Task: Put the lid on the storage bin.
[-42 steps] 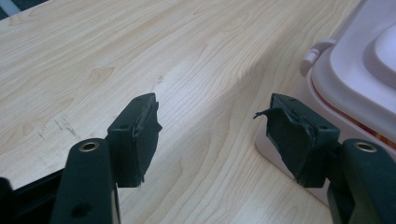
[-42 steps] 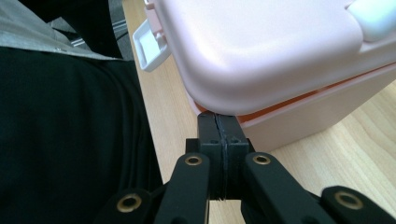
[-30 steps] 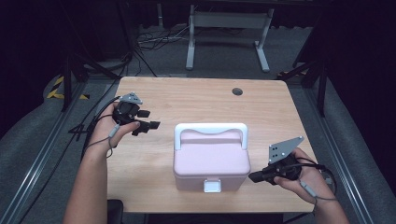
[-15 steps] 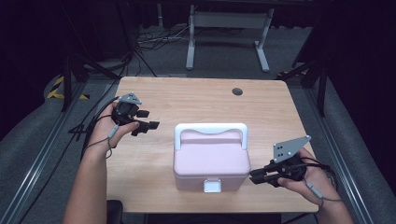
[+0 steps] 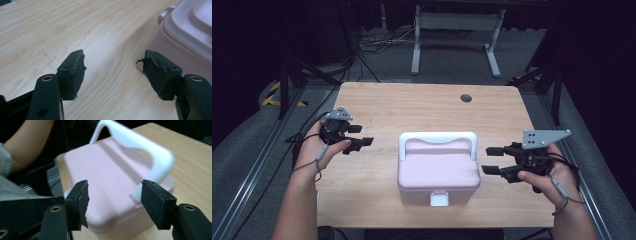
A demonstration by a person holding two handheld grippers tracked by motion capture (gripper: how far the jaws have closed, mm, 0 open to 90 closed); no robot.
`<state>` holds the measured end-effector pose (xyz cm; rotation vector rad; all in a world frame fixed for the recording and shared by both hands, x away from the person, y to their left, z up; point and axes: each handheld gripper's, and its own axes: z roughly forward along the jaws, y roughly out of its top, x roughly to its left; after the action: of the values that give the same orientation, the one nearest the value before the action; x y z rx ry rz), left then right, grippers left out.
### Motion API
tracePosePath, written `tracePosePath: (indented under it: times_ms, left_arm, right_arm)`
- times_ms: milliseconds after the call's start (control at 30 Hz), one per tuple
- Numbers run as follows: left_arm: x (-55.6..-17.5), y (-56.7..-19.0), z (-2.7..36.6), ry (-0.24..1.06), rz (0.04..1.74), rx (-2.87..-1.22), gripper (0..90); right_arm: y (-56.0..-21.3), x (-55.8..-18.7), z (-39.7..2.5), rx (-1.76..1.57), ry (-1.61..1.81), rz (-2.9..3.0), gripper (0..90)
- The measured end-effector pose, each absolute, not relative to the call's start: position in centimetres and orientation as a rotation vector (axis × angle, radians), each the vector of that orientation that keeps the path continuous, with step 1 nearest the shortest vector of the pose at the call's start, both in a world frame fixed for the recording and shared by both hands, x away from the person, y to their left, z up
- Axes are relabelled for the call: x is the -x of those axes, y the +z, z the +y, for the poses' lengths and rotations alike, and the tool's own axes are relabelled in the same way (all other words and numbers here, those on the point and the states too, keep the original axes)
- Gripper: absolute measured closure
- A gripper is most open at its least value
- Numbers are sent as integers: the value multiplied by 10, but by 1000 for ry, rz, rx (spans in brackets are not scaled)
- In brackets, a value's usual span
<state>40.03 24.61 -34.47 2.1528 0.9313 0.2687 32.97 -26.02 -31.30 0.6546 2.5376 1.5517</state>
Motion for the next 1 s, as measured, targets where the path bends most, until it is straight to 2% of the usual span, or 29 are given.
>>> tracePosePath:
  times_ms: [400,1000]
  left_arm:
    - [-386,-350,260,295,985,-2131,346]
    - [-398,-361,261,297,1010,-2144,345]
  right_arm:
    - [-316,-365,-285,-840,1456,2297,331]
    - [-370,-405,-326,-1111,1179,2267,300]
